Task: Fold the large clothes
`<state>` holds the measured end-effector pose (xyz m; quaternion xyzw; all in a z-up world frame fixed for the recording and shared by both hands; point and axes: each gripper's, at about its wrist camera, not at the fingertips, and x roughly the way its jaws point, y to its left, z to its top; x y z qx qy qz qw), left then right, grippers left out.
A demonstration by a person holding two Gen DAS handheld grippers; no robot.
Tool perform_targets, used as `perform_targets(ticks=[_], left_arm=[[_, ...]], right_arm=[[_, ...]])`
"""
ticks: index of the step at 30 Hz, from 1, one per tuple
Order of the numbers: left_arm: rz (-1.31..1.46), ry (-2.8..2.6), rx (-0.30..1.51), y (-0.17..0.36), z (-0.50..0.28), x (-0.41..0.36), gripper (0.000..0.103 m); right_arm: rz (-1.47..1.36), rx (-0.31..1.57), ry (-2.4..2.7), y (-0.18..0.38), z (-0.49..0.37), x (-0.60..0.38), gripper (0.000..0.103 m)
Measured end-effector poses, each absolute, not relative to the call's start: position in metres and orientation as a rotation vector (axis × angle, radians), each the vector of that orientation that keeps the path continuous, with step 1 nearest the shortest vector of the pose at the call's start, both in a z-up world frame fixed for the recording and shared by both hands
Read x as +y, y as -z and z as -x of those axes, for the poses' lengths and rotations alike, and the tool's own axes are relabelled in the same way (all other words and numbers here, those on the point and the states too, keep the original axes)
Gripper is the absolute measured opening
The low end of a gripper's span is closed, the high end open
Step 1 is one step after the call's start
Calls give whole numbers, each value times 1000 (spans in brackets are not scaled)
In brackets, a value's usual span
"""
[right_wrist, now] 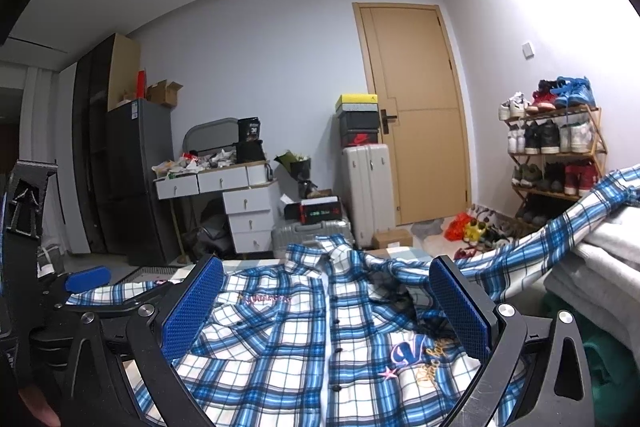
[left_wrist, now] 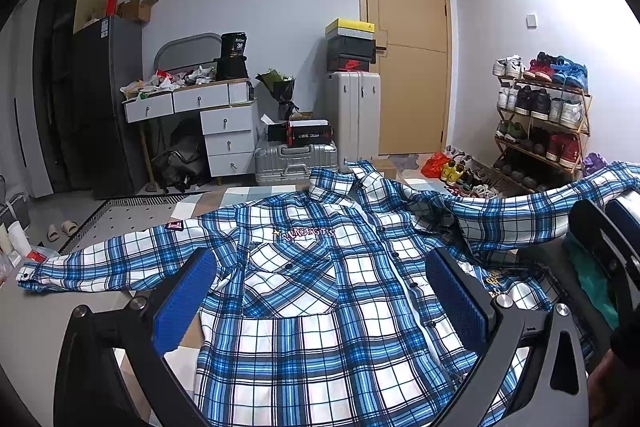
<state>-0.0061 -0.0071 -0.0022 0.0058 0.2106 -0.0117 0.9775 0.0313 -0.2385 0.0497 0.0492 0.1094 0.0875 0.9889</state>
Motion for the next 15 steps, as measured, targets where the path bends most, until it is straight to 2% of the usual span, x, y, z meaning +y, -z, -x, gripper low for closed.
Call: perform_targets(ticks=[15], left_arm=[[-23, 21, 434, 3, 7, -11, 102]], right_arm=[[-108, 238, -175, -51, -34, -239, 103]])
